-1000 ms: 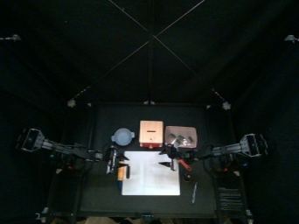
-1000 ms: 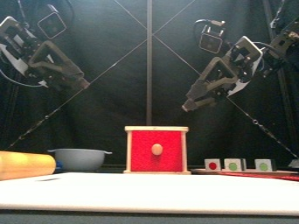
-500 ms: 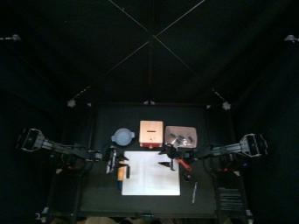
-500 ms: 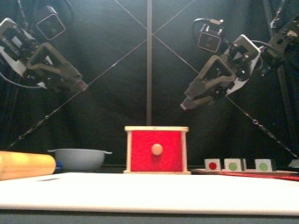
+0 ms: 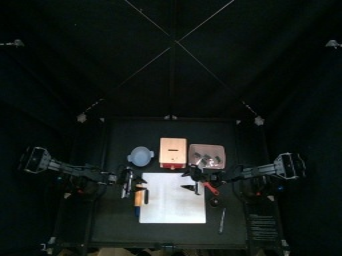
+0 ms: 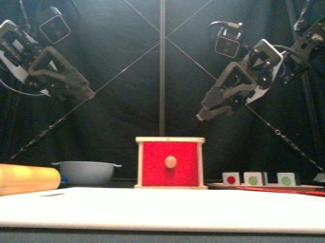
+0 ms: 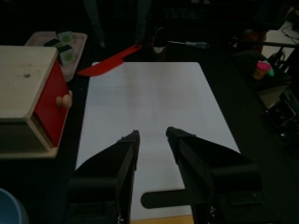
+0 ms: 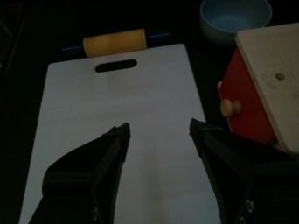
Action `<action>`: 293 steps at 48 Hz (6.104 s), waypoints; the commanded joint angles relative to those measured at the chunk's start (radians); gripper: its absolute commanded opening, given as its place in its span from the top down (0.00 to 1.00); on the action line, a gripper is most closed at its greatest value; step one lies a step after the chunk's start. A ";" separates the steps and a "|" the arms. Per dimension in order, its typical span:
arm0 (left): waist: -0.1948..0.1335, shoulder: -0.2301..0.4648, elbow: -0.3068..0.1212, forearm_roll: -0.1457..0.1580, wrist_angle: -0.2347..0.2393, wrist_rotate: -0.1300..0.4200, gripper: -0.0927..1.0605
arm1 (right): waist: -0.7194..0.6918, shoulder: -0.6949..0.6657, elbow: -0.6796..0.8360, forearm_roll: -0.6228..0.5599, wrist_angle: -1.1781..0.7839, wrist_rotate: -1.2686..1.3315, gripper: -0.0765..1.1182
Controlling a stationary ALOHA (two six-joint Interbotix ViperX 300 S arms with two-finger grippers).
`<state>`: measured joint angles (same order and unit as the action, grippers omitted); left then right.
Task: Place sushi on board then cut the sushi with the knife then place the pieces on the plate
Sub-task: Place the 4 sushi pieces on the plate
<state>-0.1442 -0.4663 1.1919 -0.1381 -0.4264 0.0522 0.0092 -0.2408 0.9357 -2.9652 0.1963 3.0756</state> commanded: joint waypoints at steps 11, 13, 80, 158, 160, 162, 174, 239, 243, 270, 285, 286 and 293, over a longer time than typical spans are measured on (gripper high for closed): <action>-0.002 -0.002 -0.014 0.000 -0.005 0.000 0.28 | -0.002 -0.012 -0.023 0.000 0.002 0.003 0.18; -0.002 -0.003 -0.014 0.000 -0.006 0.000 0.28 | -0.002 -0.012 -0.023 0.000 0.002 0.003 0.18; -0.002 -0.003 -0.018 0.000 -0.006 -0.002 0.28 | 0.008 -0.012 -0.025 0.031 0.003 0.003 0.18; -0.002 -0.003 -0.023 0.000 -0.008 0.000 0.28 | 0.011 -0.009 -0.029 0.029 0.003 0.003 0.18; -0.002 -0.002 -0.025 0.000 -0.008 0.000 0.28 | 0.011 -0.009 -0.029 0.029 0.003 0.003 0.18; -0.002 0.000 -0.026 0.000 -0.008 0.000 0.28 | 0.011 -0.009 -0.029 0.029 0.003 0.003 0.18; -0.002 0.041 -0.046 0.002 -0.009 0.005 0.28 | 0.009 -0.009 -0.031 0.031 0.002 0.003 0.18; -0.002 0.118 -0.083 0.003 -0.014 0.006 0.28 | 0.003 0.014 -0.044 0.029 0.003 0.003 0.18; -0.002 0.118 -0.081 0.003 -0.012 0.006 0.28 | 0.003 0.014 -0.043 0.031 0.002 0.003 0.18; -0.002 0.118 -0.080 0.000 -0.011 0.002 0.28 | 0.000 0.015 -0.048 0.031 0.002 0.003 0.18; -0.002 0.118 -0.080 0.000 -0.011 0.000 0.28 | 0.011 0.017 -0.043 0.032 0.002 0.003 0.18; -0.003 0.118 -0.081 0.000 -0.009 0.000 0.28 | 0.011 0.015 -0.041 0.031 0.003 0.003 0.18; -0.002 0.118 -0.084 0.000 -0.009 0.000 0.28 | 0.011 0.015 -0.040 0.031 -0.005 0.003 0.18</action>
<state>-0.1442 -0.3451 1.1305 -0.1381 -0.4295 0.0522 0.0169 -0.2132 0.9050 -2.9330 0.1933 3.0772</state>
